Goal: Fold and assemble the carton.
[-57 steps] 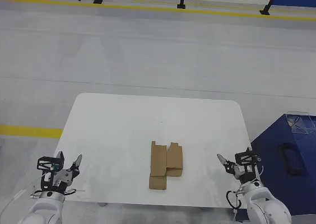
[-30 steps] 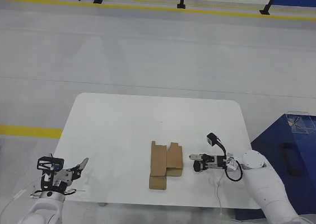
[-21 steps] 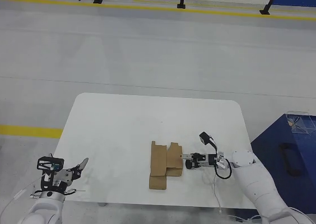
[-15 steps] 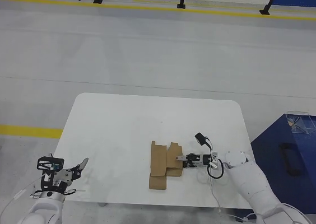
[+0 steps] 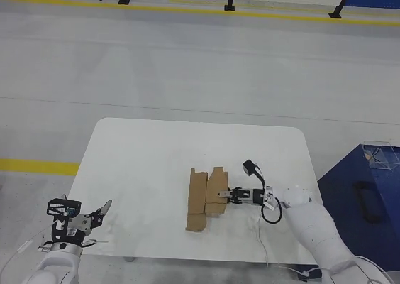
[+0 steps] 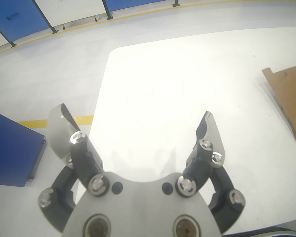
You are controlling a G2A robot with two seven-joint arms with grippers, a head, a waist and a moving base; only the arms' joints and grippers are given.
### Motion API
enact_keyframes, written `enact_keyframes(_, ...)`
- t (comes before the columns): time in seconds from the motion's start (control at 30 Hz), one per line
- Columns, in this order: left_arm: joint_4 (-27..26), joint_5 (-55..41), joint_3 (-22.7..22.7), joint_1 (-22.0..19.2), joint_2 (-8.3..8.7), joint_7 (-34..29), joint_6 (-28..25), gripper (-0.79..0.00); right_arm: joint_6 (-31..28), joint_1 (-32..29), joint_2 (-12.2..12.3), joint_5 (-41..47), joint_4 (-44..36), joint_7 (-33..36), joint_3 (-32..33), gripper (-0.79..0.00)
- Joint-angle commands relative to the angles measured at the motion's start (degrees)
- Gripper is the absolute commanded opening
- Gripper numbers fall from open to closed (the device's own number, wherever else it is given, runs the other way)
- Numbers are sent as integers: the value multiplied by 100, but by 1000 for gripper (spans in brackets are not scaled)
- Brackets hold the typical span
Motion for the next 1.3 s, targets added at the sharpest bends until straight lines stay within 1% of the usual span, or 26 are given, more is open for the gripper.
enact_keyframes(0.0, 0, 0, 0, 0, 0, 0, 0, 0, 66, -293, 222, 303, -1075, 66, 289, -785)
enact_keyframes(0.07, 0, 0, 0, 0, 0, 0, 0, 0, 273, -733, 466, 644, -2333, 272, 733, -785)
enact_keyframes(0.13, 0, 0, 0, 0, 0, 0, 0, 0, 549, -1261, 692, 962, -3652, 548, 1309, -785)
enact_keyframes(0.2, 0, 0, 0, 0, 0, 0, 0, 0, 797, -1758, 847, 1291, -4749, 795, 1878, -785)
enact_keyframes(0.27, 0, 0, 0, 0, 0, 0, 0, 0, 1074, -2129, 932, 1507, -5656, 816, 2298, -785)
enact_keyframes(0.37, 0, 0, 0, 0, 0, 0, 0, 0, 1387, -2538, 996, 1516, -6824, 476, 2736, -785)
enact_keyframes(0.5, 0, 0, 0, 0, 0, 0, 0, 0, 1650, -2971, 1025, 1266, -7906, -67, 2986, -785)
enact_keyframes(0.6, 0, 0, 0, 0, 0, 0, 0, 0, 1685, -3220, 1029, 1121, -8349, -410, 3054, -785)
enact_keyframes(0.67, 0, 0, 0, 0, 0, 0, 0, 0, 1753, -3407, 1033, 1029, -8529, -504, 3011, -785)
enact_keyframes(1.17, 0, 0, 0, 0, 0, 0, 0, 0, 1753, -3407, 1033, 1029, -8529, -504, 3011, -785)
enact_keyframes(1.2, 0, 0, 0, 0, 0, 0, 0, 0, 1847, -3455, 1025, 1213, -8499, -567, 2943, -785)
enact_keyframes(1.27, 0, 0, 0, 0, 0, 0, 0, 0, 2142, -3594, 992, 2272, -8290, -636, 2705, -785)
